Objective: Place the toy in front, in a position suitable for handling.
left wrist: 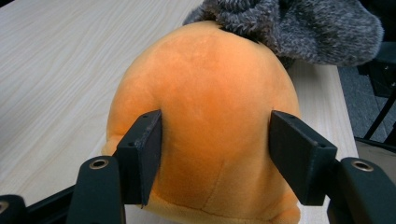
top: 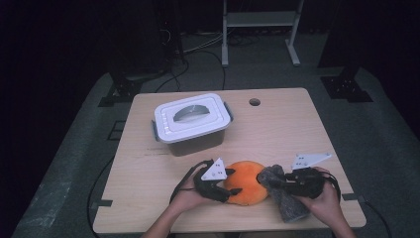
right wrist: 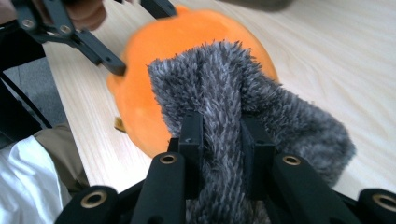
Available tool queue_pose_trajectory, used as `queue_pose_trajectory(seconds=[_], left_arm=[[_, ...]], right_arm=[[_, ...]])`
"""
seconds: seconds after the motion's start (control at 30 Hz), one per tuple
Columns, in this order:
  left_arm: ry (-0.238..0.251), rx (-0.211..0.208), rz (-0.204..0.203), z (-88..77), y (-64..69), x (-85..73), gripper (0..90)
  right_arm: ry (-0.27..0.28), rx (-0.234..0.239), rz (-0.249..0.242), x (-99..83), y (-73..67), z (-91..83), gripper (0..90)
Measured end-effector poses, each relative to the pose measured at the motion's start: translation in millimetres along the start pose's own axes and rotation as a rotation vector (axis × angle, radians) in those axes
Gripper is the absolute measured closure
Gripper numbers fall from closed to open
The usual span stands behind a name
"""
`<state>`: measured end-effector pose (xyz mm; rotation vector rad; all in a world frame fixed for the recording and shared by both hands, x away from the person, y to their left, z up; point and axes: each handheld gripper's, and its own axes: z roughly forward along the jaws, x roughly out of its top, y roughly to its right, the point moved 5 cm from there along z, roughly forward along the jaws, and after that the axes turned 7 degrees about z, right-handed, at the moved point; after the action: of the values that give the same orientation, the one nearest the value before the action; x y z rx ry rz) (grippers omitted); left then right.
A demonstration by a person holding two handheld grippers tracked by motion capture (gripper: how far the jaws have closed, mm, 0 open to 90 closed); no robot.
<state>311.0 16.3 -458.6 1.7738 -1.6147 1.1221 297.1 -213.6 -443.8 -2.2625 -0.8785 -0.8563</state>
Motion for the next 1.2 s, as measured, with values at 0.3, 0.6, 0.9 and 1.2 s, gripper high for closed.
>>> queue_pose_trajectory(seconds=[0.3, 0.6, 0.9, 1.2], left_arm=[[-0.015, -0.007, 0.041, -1.6, 3.6, 3.5, 35.3], [-0.007, 0.028, 0.042, 0.6, 1.3, 11.7, 26.4], [0.006, -0.002, 0.1, 1.5, 11.9, 14.6, 36.2], [0.006, -0.012, 0.192, 5.4, 25.0, 18.9, 38.5]], right_arm=[[0.059, 0.016, -0.035, 20.9, -12.9, -0.1, 72.8], [0.017, 0.052, -0.051, 10.5, -18.7, 8.1, 72.8], [0.032, 0.05, 0.006, 4.5, -2.6, -7.2, 73.1], [0.052, 0.052, -0.062, 29.1, -24.8, 5.6, 73.1]])
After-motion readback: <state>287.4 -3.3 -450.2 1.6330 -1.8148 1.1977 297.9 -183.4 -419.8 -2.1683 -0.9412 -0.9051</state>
